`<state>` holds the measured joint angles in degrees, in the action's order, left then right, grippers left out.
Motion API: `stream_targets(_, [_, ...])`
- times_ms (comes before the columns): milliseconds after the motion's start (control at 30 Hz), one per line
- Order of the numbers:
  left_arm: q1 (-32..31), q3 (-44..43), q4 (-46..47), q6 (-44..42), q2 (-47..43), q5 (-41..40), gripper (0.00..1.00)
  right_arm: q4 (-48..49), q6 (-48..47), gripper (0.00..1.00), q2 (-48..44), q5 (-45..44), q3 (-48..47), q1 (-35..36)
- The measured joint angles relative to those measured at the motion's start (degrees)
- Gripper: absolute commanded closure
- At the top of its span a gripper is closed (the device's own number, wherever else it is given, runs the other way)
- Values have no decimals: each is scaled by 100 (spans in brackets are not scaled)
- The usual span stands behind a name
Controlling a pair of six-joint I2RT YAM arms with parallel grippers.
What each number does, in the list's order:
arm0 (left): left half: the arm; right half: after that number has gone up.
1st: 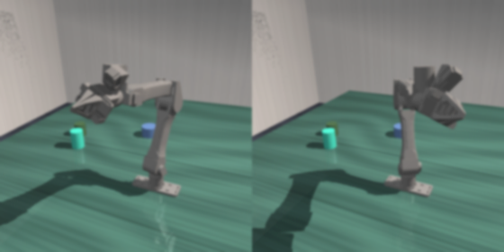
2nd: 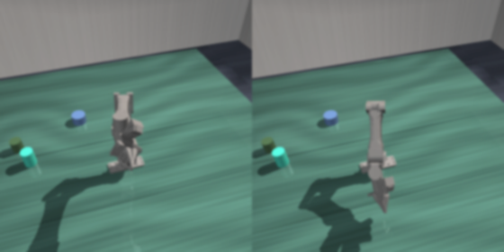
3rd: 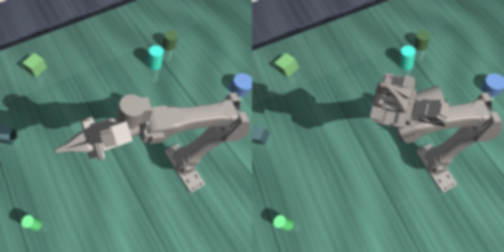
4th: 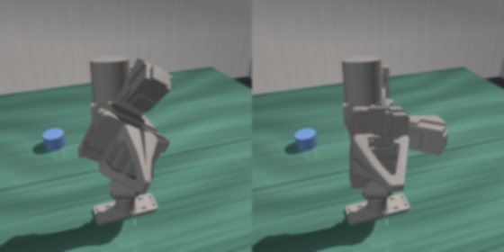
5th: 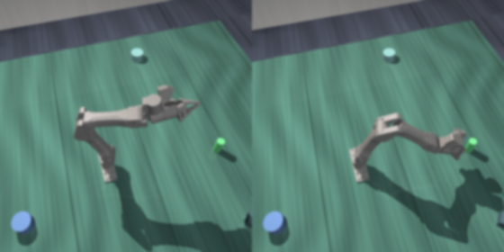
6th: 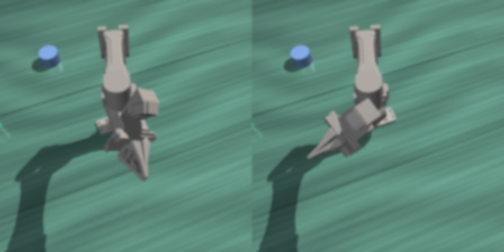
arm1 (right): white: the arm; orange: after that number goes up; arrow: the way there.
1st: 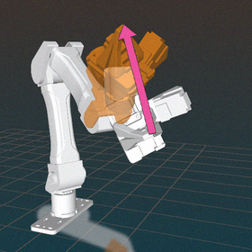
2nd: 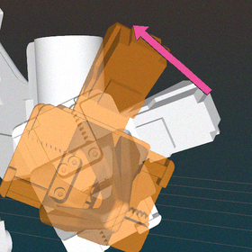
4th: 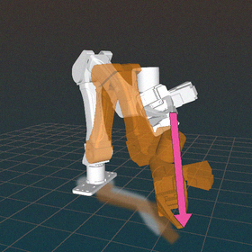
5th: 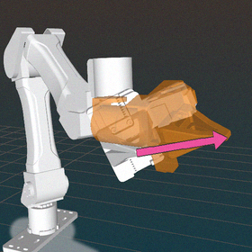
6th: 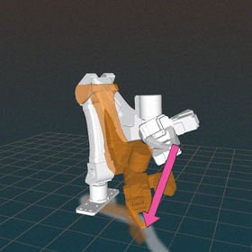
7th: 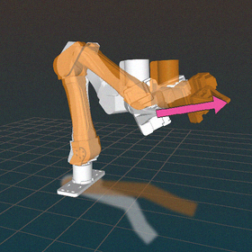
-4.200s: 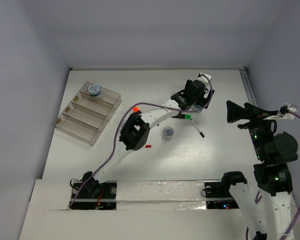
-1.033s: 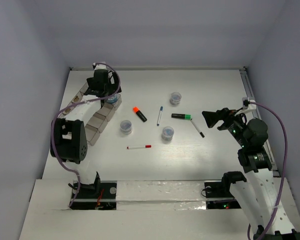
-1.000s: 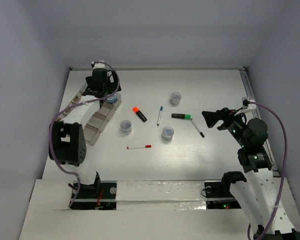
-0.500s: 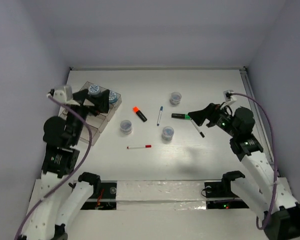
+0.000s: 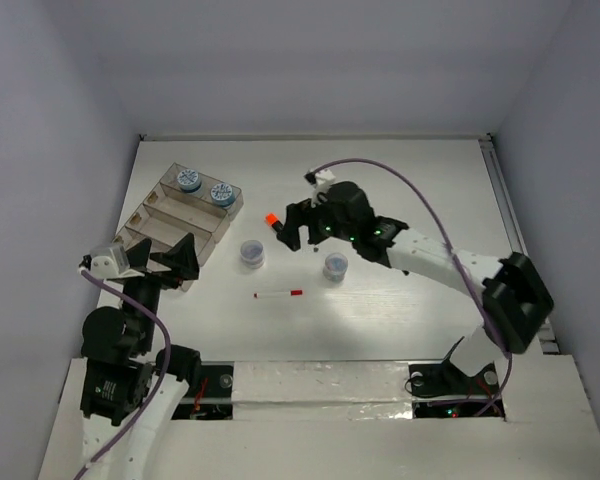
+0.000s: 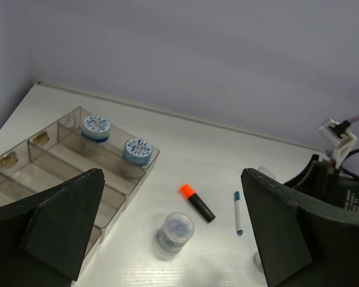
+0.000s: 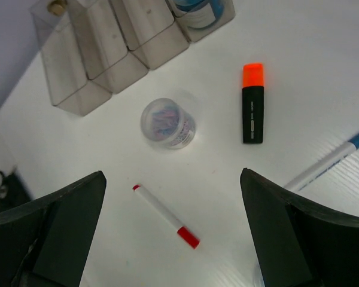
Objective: Sort the stationery into containers
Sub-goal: Pick up the stationery from the center of the board.
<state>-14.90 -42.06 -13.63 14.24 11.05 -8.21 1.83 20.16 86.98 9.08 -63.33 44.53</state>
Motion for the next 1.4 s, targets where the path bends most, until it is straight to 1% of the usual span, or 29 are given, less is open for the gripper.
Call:
stream_targets(100, [-2, 184, -245, 26, -293, -249, 1, -308, -275, 0, 817, -505, -621, 350])
stream_targets(233, [-31, 210, -247, 28, -382, -407, 1, -721, -457, 0, 1482, -857, -1134, 562])
stream_targets(567, [-177, 295, -197, 28, -562, -437, 1, -1488, -732, 0, 2909, -1172, -2618, 874])
stream_targets(833, [-269, 310, -201, 26, -584, -439, 1, -1860, -789, 0, 3606, -1213, -3285, 1043])
stream_targets(967, [-295, 310, -195, 28, -612, -439, 1, -1956, -802, 1, 3727, -1239, -3469, 1067])
stream_targets(1067, [-313, 310, -197, 26, -614, -437, 1, -2013, -831, 6, 3783, -1325, -3606, 1080])
stream_targets(1167, [-313, 310, -192, 26, -614, -437, 1, -2070, -857, 15, 3932, -1440, -3851, 1115])
stream_targets(1200, [-313, 310, -192, 26, -614, -437, 1, -2074, -866, 20, 3995, -1473, -3912, 1134])
stream_targets(1267, [-313, 310, -190, 26, -614, -437, 1, -2096, -887, 24, 4092, -1513, -3987, 1163])
stream_targets(1300, [-313, 310, -190, 26, -614, -437, 1, -2111, -887, 28, 4133, -1528, -4006, 1176])
stream_targets(1367, [-313, 310, -188, 26, -614, -437, 1, -2197, -905, 31, 4201, -1539, -4061, 1182])
stream_targets(1400, [-313, 310, -186, 26, -614, -437, 1, -2238, -905, 41, 4225, -1554, -4092, 1182])
